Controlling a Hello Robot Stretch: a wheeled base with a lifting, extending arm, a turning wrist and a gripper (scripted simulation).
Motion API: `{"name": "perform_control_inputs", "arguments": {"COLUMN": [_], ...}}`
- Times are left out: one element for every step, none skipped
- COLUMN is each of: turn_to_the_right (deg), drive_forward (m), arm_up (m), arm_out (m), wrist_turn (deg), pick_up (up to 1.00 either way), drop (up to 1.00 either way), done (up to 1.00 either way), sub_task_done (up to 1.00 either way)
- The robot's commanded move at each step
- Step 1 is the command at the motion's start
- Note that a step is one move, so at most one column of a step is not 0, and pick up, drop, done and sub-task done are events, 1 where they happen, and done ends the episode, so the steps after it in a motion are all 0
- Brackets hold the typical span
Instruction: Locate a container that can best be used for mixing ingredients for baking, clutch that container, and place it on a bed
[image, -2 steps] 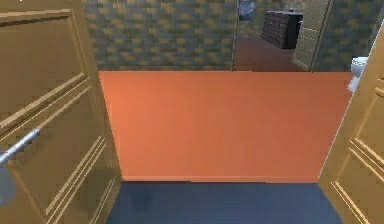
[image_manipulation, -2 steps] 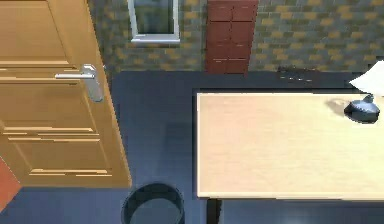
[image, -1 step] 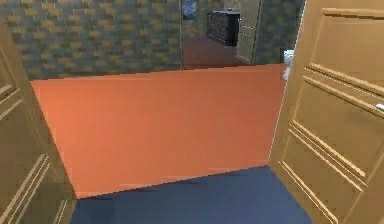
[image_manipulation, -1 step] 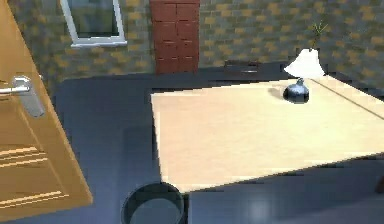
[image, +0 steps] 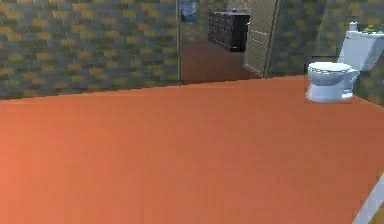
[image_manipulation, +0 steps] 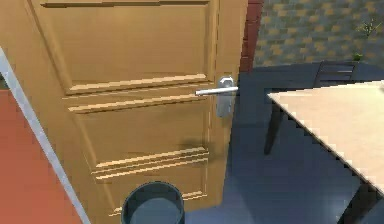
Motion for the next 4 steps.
{"name": "perform_control_inputs", "arguments": {"turn_to_the_right": [0.0,3.0,0.0,0.0], "drive_forward": [1.00,0.00,1.00,1.00], "arm_up": [0.00,0.00,0.00,0.00], "arm_out": [0.00,0.00,0.00,0.00], "wrist_turn": [0.0,0.0,0.0,0.0], "pick_up": [0.00,0.00,0.00,0.00], "drop": [0.00,0.00,0.00,0.00], "done": [0.00,0.00,0.00,0.00], "sub_task_done": [0.00,0.00,0.00,0.00]}}
